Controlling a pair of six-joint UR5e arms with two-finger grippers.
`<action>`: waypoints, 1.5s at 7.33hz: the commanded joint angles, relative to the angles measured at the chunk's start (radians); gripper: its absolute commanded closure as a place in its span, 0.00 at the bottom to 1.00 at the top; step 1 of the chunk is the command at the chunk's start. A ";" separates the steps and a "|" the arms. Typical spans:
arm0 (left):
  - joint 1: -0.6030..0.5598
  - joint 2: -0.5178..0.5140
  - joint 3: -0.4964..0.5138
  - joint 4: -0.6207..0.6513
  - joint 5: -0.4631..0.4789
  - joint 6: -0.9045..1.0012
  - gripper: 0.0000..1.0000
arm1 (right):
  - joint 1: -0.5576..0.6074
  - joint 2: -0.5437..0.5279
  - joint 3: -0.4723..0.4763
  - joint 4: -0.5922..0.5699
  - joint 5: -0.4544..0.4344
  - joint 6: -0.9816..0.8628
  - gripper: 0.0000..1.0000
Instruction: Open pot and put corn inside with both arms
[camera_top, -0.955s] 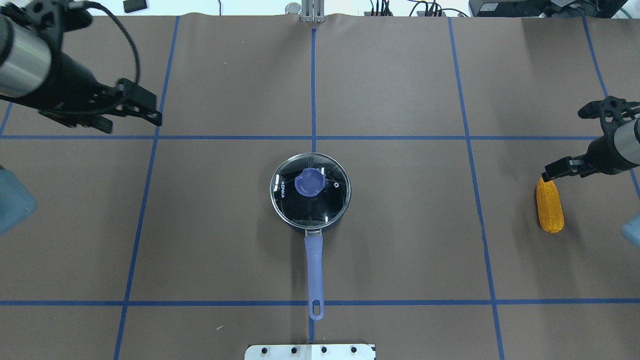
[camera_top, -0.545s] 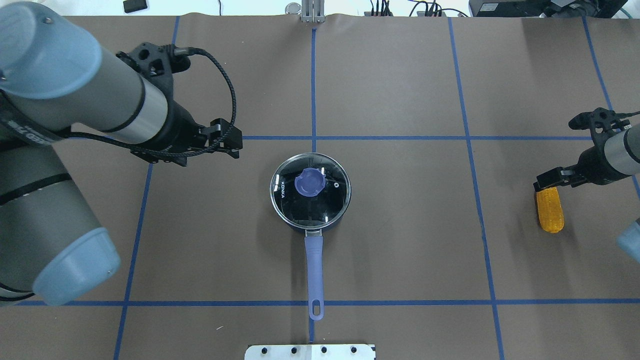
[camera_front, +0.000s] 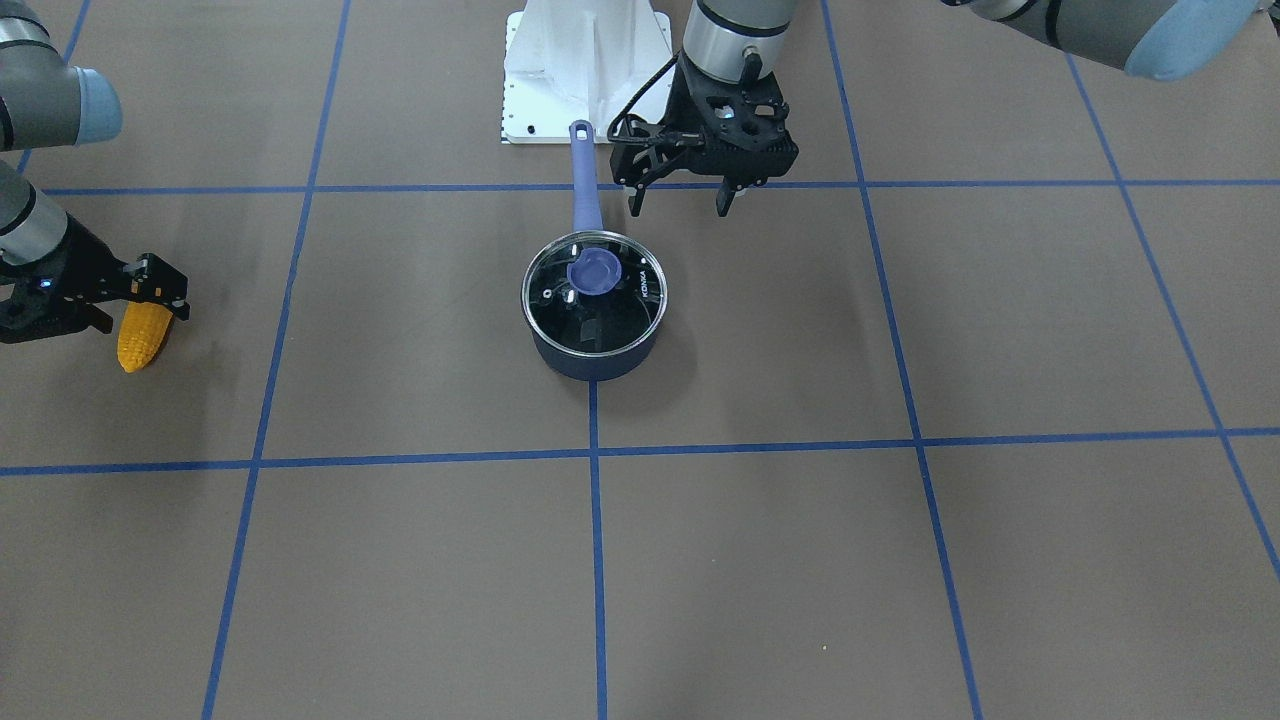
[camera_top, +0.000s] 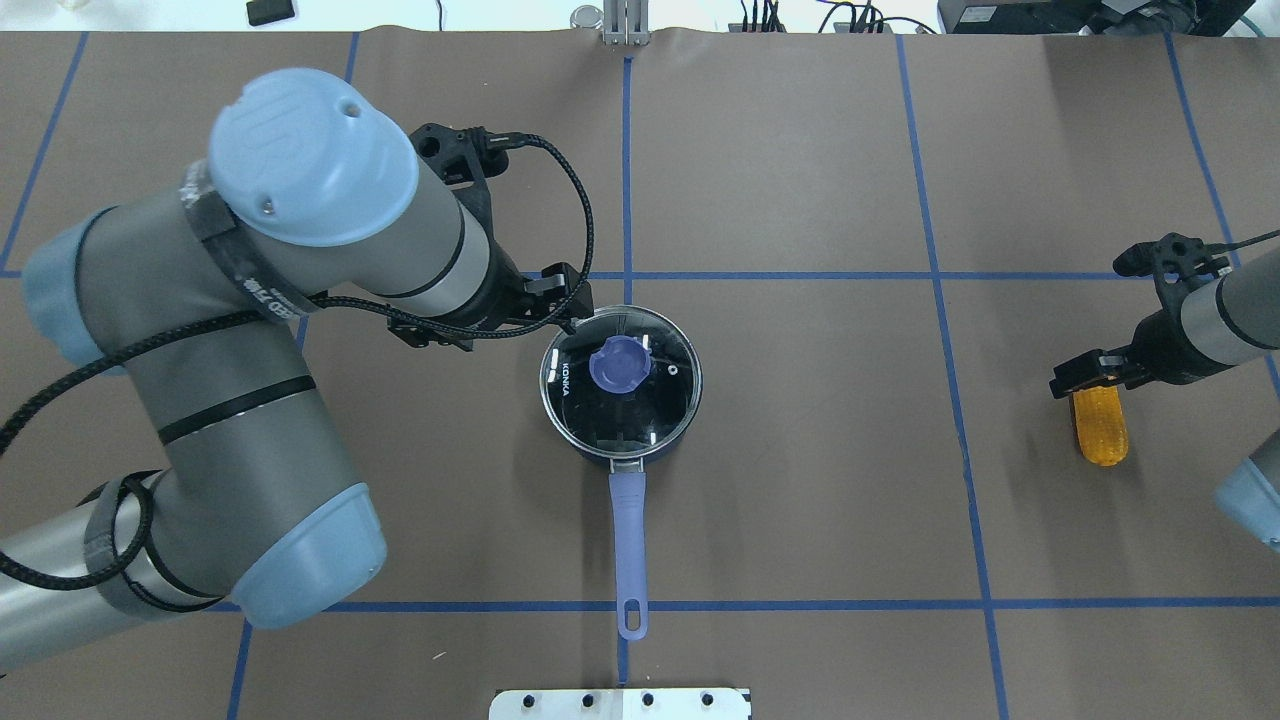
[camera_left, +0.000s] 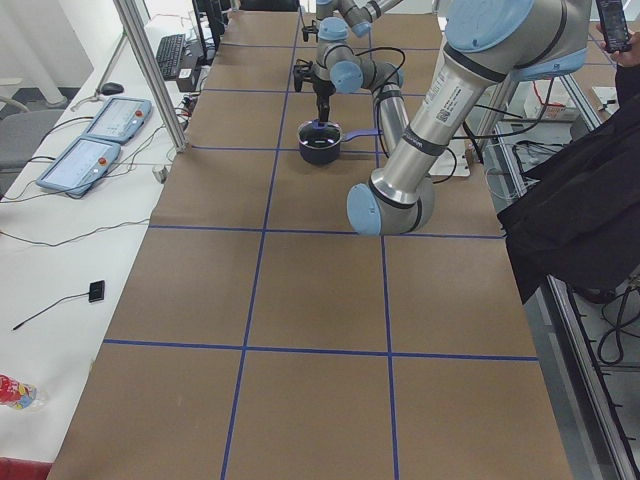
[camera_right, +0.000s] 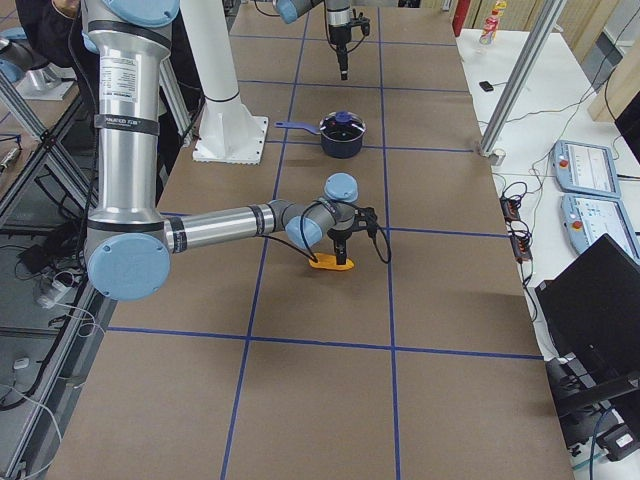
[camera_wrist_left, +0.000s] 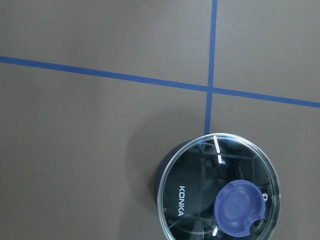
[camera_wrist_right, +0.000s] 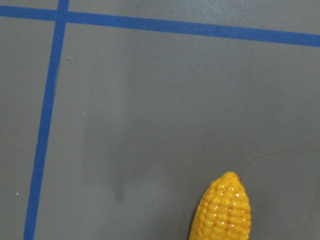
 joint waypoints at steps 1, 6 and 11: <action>0.037 -0.049 0.055 -0.005 0.032 -0.035 0.02 | -0.007 -0.026 -0.001 -0.001 -0.031 -0.012 0.01; 0.042 -0.098 0.201 -0.108 0.046 -0.047 0.02 | -0.030 -0.023 -0.013 -0.004 -0.057 -0.014 0.28; 0.042 -0.129 0.322 -0.189 0.046 -0.044 0.02 | -0.033 -0.019 -0.009 -0.003 -0.062 -0.005 0.89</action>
